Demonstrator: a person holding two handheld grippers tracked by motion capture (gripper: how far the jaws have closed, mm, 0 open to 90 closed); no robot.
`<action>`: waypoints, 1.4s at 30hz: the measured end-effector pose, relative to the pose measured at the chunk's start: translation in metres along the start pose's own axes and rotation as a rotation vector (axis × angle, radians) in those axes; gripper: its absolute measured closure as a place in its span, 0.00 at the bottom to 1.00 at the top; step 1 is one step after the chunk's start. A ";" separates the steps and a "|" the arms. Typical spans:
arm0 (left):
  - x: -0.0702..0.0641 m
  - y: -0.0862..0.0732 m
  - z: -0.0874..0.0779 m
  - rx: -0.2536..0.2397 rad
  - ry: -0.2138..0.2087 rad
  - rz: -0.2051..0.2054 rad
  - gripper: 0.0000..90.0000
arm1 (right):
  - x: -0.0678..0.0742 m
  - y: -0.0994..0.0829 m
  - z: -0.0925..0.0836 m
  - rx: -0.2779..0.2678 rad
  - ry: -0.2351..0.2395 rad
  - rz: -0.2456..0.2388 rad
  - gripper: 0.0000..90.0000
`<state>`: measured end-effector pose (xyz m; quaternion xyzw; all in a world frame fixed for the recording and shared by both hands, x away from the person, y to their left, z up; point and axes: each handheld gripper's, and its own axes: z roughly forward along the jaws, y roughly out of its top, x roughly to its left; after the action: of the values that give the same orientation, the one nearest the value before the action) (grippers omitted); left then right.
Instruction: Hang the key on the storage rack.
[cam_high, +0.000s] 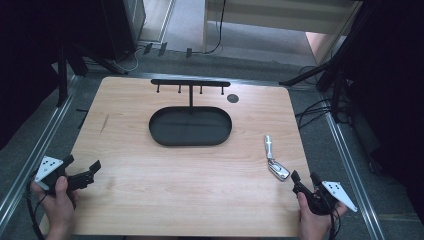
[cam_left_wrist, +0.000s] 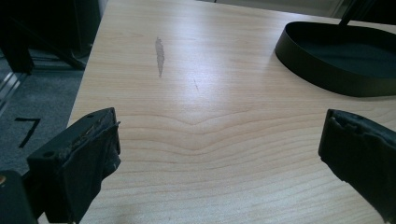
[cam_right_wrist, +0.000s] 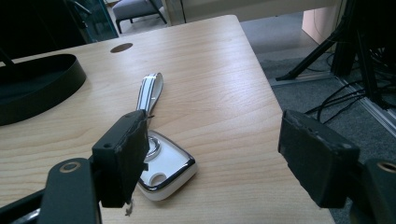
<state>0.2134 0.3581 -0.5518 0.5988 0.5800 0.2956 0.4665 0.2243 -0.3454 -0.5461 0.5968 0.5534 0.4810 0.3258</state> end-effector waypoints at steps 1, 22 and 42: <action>0.000 0.000 0.000 -0.001 0.000 0.000 0.00 | 0.000 0.000 0.000 0.002 -0.003 0.001 0.27; 0.001 0.000 0.000 -0.006 -0.006 -0.011 0.00 | 0.012 0.006 0.012 0.092 -0.101 -0.117 0.40; 0.001 0.000 -0.001 -0.004 -0.010 -0.012 0.00 | 0.032 0.071 0.042 0.214 -0.054 -0.212 0.41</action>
<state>0.2128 0.3590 -0.5519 0.5957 0.5808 0.2911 0.4724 0.2855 -0.3204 -0.4869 0.5793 0.6523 0.3660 0.3242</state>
